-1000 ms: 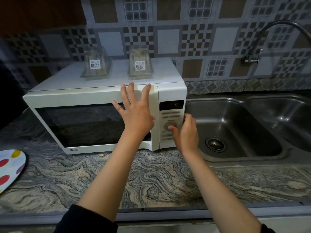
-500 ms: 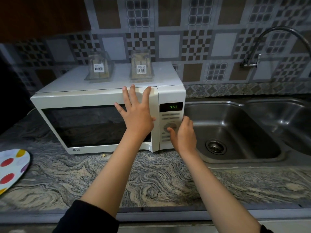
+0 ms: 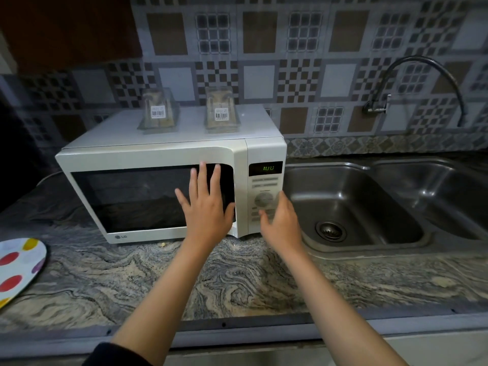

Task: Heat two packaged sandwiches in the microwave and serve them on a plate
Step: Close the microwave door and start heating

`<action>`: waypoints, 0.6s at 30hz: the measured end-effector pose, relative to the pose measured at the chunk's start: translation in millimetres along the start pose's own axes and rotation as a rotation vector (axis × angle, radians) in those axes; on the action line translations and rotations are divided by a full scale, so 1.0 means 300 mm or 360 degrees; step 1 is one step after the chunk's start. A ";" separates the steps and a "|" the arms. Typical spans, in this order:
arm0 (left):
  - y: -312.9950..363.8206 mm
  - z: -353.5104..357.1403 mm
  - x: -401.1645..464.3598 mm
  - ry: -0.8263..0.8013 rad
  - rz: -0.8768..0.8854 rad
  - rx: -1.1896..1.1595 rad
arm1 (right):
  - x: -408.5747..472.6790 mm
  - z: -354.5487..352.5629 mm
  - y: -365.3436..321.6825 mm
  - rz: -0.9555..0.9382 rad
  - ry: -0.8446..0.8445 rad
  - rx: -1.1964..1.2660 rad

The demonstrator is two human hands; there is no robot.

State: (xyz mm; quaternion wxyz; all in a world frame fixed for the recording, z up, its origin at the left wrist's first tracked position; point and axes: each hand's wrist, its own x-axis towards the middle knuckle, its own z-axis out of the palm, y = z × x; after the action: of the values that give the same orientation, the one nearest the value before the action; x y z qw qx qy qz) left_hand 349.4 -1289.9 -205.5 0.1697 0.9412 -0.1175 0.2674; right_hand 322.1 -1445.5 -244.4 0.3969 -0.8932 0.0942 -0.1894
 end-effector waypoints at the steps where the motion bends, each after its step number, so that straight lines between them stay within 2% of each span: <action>1: -0.024 0.020 -0.042 -0.0065 -0.0032 -0.0016 | -0.022 0.012 0.005 0.0014 -0.0023 -0.0020; 6: -0.162 0.102 -0.253 -0.0577 -0.0229 -0.0008 | -0.163 0.094 0.060 -0.0027 -0.0192 -0.0193; 10: -0.273 0.141 -0.423 -0.0850 -0.0304 0.0006 | -0.299 0.160 0.150 0.0040 -0.0470 -0.0602; 13: -0.297 0.161 -0.461 -0.0882 -0.0304 0.0019 | -0.328 0.178 0.196 0.0075 -0.0520 -0.0769; 18: -0.294 0.171 -0.453 -0.0830 -0.0319 0.0040 | -0.321 0.183 0.192 0.0075 -0.0467 -0.0785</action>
State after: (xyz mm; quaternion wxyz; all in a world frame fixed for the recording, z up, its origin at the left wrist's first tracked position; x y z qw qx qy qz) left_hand 288.0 -1211.1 -342.9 0.1475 0.9872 -0.0603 -0.0004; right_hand 256.2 -1416.3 -346.4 0.1813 -0.9781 0.0999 -0.0203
